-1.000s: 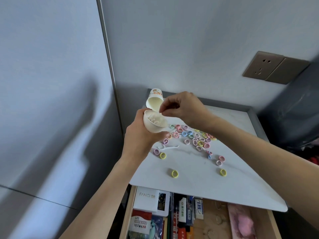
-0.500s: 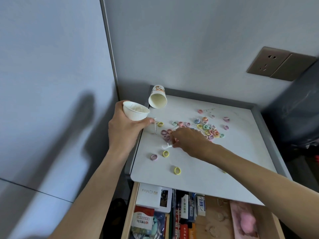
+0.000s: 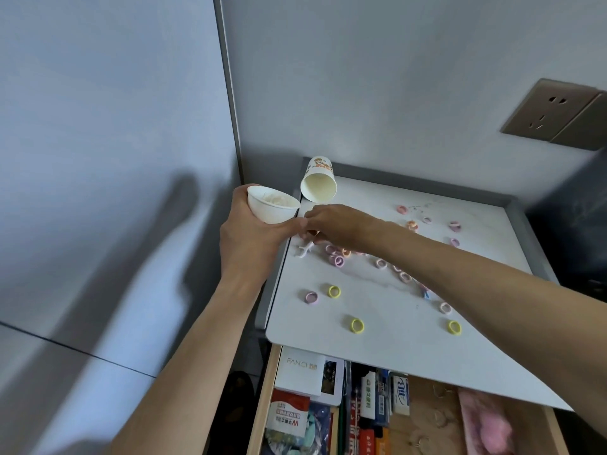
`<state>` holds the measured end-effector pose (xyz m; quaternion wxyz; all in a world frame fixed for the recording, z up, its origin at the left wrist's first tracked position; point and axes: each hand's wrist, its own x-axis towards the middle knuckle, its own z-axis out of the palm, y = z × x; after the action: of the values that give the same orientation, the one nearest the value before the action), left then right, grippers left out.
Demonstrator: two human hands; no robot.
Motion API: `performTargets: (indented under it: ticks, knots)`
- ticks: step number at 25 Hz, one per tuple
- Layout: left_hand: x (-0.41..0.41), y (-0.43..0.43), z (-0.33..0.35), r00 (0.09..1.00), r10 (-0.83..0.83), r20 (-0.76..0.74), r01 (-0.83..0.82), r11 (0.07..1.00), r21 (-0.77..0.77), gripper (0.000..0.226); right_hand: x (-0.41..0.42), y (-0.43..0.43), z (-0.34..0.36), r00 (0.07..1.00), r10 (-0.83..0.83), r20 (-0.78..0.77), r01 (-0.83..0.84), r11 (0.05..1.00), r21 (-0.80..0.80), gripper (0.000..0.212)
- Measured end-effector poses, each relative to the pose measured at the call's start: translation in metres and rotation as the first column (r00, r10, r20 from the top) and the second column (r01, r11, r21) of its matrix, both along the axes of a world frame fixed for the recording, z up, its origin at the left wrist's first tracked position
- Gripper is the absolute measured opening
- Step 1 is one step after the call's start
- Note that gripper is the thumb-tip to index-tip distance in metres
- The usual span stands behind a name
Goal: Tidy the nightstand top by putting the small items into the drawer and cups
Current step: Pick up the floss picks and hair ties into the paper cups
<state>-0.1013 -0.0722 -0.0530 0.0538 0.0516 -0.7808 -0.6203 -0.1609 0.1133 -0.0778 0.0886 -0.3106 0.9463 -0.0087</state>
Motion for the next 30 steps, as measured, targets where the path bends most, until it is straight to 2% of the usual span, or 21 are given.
performTargets:
  ticks: [4,8,9,11,13,14,16,18,22,25,26,28,29,30]
  knots:
    - [0.000,0.002,-0.003,1.000,-0.018,0.010,0.018,1.000,0.003,0.067,-0.004,0.003,-0.005,0.999,-0.026,-0.021,0.027,0.999,0.031,0.013]
    - [0.002,0.002,-0.005,0.999,-0.016,0.031,0.017,1.000,-0.012,0.066,0.002,0.005,-0.011,0.998,0.014,-0.066,-0.003,0.988,0.155,0.011]
    - [0.003,0.002,-0.005,0.999,-0.022,0.033,0.023,1.000,-0.012,0.065,0.005,0.007,-0.011,0.997,-0.023,-0.068,0.032,0.991,0.128,0.011]
    - [0.004,0.003,-0.004,0.999,-0.034,0.036,0.035,0.999,-0.009,0.064,0.008,0.012,-0.007,0.973,-0.227,-0.034,0.225,0.973,-0.056,0.005]
    - [0.004,0.005,-0.004,0.998,-0.033,0.044,0.034,0.999,-0.012,0.063,0.005,0.021,0.008,0.894,-0.446,0.033,0.434,0.848,-0.302,0.003]
    - [0.003,0.006,-0.004,0.998,-0.034,0.049,0.035,0.999,-0.017,0.063,0.004,0.027,0.021,0.865,-0.499,0.045,0.472,0.780,-0.411,0.005]
    - [0.003,0.011,-0.004,0.997,-0.053,0.053,0.056,0.997,-0.044,0.063,0.008,0.036,0.057,0.865,-0.491,0.103,0.458,0.690,-0.560,0.005]
    - [0.006,0.016,-0.004,0.994,-0.097,0.044,0.101,0.991,-0.088,0.064,0.018,0.037,0.093,0.902,-0.410,0.136,0.408,0.707,-0.578,0.003]
    - [0.015,0.029,-0.001,0.981,-0.196,0.009,0.195,0.970,-0.147,0.068,0.036,0.013,0.118,0.962,-0.242,0.127,0.273,0.846,-0.458,0.008]
    - [0.019,0.037,0.002,0.975,-0.223,-0.015,0.219,0.964,-0.151,0.071,0.044,0.004,0.109,0.972,-0.176,0.157,0.230,0.851,-0.472,0.017]
    - [0.018,0.039,0.002,0.975,-0.223,-0.018,0.218,0.964,-0.151,0.071,0.044,0.010,0.106,0.970,-0.205,0.128,0.242,0.809,-0.536,0.018]
    - [0.018,0.042,0.001,0.977,-0.213,-0.011,0.209,0.968,-0.140,0.071,0.041,0.036,0.094,0.928,-0.367,0.068,0.322,0.695,-0.643,0.015]
    - [0.018,0.042,0.001,0.978,-0.209,-0.007,0.206,0.970,-0.132,0.071,0.039,0.053,0.081,0.885,-0.461,0.068,0.397,0.671,-0.626,0.015]
    - [0.018,0.043,0.001,0.978,-0.210,-0.006,0.207,0.971,-0.123,0.071,0.038,0.070,0.065,0.842,-0.534,0.073,0.486,0.694,-0.532,0.017]
